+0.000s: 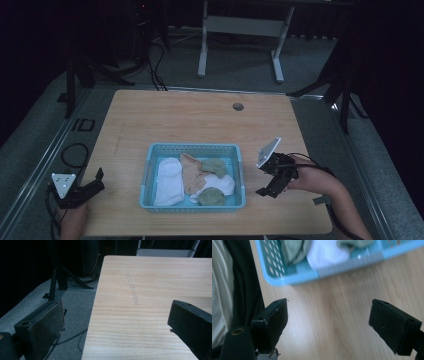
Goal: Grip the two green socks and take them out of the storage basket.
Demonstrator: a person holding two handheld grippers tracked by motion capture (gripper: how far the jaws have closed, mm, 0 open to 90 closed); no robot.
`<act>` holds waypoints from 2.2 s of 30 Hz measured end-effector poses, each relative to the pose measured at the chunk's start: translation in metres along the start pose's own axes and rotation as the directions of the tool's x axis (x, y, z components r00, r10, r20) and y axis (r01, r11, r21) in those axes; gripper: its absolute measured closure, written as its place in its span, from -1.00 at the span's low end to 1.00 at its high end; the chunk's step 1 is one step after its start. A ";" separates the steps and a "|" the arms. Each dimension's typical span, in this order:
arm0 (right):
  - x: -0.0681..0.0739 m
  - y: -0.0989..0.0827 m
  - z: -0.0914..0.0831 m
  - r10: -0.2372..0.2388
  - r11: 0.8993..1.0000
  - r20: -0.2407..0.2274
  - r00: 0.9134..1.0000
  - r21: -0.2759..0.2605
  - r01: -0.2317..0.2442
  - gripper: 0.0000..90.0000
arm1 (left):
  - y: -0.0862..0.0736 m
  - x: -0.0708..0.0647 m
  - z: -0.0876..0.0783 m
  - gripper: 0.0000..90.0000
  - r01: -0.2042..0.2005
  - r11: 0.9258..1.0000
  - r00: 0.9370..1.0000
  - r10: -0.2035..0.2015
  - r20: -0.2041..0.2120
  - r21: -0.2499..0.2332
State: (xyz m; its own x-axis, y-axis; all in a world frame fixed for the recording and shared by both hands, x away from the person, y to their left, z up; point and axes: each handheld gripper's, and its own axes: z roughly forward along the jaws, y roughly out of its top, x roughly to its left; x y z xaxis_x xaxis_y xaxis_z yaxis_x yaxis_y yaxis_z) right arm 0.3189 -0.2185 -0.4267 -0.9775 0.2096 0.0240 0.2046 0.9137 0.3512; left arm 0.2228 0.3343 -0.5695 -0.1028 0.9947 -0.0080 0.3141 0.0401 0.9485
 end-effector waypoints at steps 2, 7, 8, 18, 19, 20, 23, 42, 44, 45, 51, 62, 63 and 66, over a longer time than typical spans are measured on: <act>0.001 0.008 -0.002 0.005 1.000 -0.010 1.000 -0.008 -0.005 -0.66 | 0.000 0.000 0.000 -0.99 0.000 1.000 1.000 0.000 0.001 0.000; 0.000 0.023 -0.004 0.015 1.000 -0.015 1.000 -0.010 -0.015 -0.66 | 0.000 0.000 0.000 -0.99 -0.001 1.000 1.000 0.001 0.002 -0.001; 0.001 0.026 -0.004 0.008 1.000 -0.010 1.000 -0.008 -0.008 -0.66 | 0.000 0.000 0.000 -0.99 0.000 1.000 1.000 0.000 0.002 -0.001; 0.007 0.051 0.005 -0.051 0.998 -0.024 0.998 -0.033 0.050 -0.71 | 0.000 0.000 0.000 -0.99 -0.002 1.000 1.000 0.002 0.004 -0.002; 0.007 0.053 0.007 -0.052 0.998 -0.026 0.998 -0.032 0.052 -0.71 | 0.000 0.000 0.000 -0.99 -0.002 1.000 1.000 0.002 0.003 -0.004; 0.007 0.055 0.009 -0.053 0.998 -0.036 0.998 -0.035 0.052 -0.71 | 0.000 0.000 0.000 -0.99 -0.002 1.000 1.000 0.002 0.003 -0.004; 0.009 0.062 0.014 -0.076 0.996 -0.076 0.994 -0.061 0.071 -0.71 | 0.000 0.000 0.000 -0.99 -0.004 1.000 1.000 0.004 0.003 -0.004; 0.026 0.095 0.071 -0.234 0.971 -0.077 0.969 0.026 0.237 -0.02 | 0.000 0.000 0.000 -0.99 -0.010 1.000 1.000 0.010 0.005 0.000; 0.027 0.096 0.077 -0.233 0.971 -0.080 0.969 0.036 0.236 0.06 | 0.000 0.000 0.000 -0.99 -0.009 1.000 1.000 0.009 0.005 0.001; 0.027 0.097 0.079 -0.235 0.971 -0.073 0.969 0.035 0.238 0.06 | 0.000 0.000 0.000 -0.99 -0.008 1.000 1.000 0.008 0.006 0.000; 0.026 0.101 0.093 -0.236 0.969 -0.096 0.967 0.055 0.242 0.18 | 0.000 0.000 0.000 -0.99 -0.008 1.000 1.000 0.008 0.008 0.001; 0.025 0.100 0.112 -0.222 0.967 -0.111 0.969 0.101 0.234 0.19 | 0.000 0.000 0.000 -0.99 -0.008 1.000 1.000 0.008 0.007 0.002; 0.025 0.100 0.113 -0.224 0.967 -0.113 0.968 0.100 0.235 0.24 | 0.000 0.000 0.000 -0.99 -0.008 1.000 1.000 0.008 0.007 0.002; 0.026 0.101 0.115 -0.226 0.966 -0.112 0.968 0.106 0.237 0.25 | 0.000 0.000 0.000 -0.99 -0.008 1.000 1.000 0.008 0.007 0.004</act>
State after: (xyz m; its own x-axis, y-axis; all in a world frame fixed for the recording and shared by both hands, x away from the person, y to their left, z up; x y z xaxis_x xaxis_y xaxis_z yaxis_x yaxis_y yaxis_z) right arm 0.3205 -0.0810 -0.4980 -0.9979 -0.0423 0.0490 -0.0290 0.9690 0.2455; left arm 0.2229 0.3343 -0.5694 -0.0938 0.9956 -0.0026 0.3183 0.0324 0.9475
